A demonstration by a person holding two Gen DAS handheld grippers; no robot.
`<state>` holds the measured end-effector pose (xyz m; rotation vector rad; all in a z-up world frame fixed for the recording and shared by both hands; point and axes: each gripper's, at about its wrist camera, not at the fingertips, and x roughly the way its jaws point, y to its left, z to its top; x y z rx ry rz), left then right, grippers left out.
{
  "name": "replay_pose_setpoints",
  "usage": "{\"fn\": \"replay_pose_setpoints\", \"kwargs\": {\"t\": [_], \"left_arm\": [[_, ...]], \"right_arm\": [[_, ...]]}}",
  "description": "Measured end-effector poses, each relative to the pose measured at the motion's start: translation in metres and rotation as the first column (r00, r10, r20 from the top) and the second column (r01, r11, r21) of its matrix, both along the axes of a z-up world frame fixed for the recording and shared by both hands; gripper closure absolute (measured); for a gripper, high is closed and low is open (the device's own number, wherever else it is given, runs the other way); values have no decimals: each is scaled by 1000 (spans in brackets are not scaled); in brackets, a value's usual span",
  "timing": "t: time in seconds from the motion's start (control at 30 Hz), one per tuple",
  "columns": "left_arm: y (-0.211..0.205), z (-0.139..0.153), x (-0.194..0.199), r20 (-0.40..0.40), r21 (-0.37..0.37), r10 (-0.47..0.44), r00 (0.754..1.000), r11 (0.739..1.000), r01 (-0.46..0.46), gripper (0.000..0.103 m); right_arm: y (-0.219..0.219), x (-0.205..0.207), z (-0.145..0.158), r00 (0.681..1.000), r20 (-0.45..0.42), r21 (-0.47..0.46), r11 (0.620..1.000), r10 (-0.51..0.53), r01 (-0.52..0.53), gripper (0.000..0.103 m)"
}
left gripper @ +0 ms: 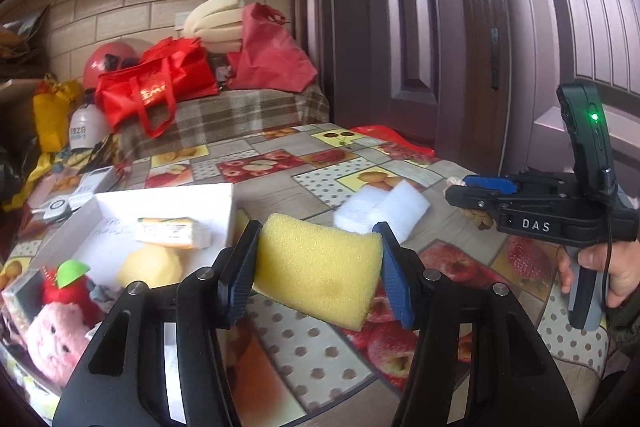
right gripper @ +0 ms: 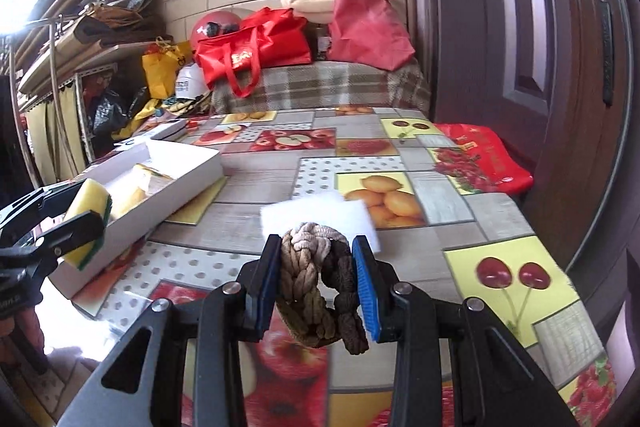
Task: Organize soft objects
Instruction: 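Carry the yellow sponge over the tray with the left gripper while the right holds the tan rope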
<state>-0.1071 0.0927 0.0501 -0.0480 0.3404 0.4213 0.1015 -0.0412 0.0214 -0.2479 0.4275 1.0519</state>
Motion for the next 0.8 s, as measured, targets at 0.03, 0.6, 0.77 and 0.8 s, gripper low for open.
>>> {"fn": "replay_pose_setpoints", "kwargs": {"t": [0.03, 0.6, 0.77, 0.8], "left_arm": [[1, 0, -4, 3, 1, 8, 1000, 1000, -8, 47], [21, 0, -44, 20, 22, 97, 995, 995, -97, 47], [30, 0, -52, 30, 22, 131, 991, 991, -132, 47], [32, 0, -54, 32, 21, 140, 990, 990, -141, 47]], "right_arm": [[3, -4, 0, 1000, 3, 0, 1000, 10, -10, 68], [44, -51, -3, 991, 54, -21, 992, 122, -121, 68], [56, -62, -3, 986, 73, -26, 989, 150, -148, 68], [58, -63, -3, 985, 74, -25, 988, 154, -153, 68]]}}
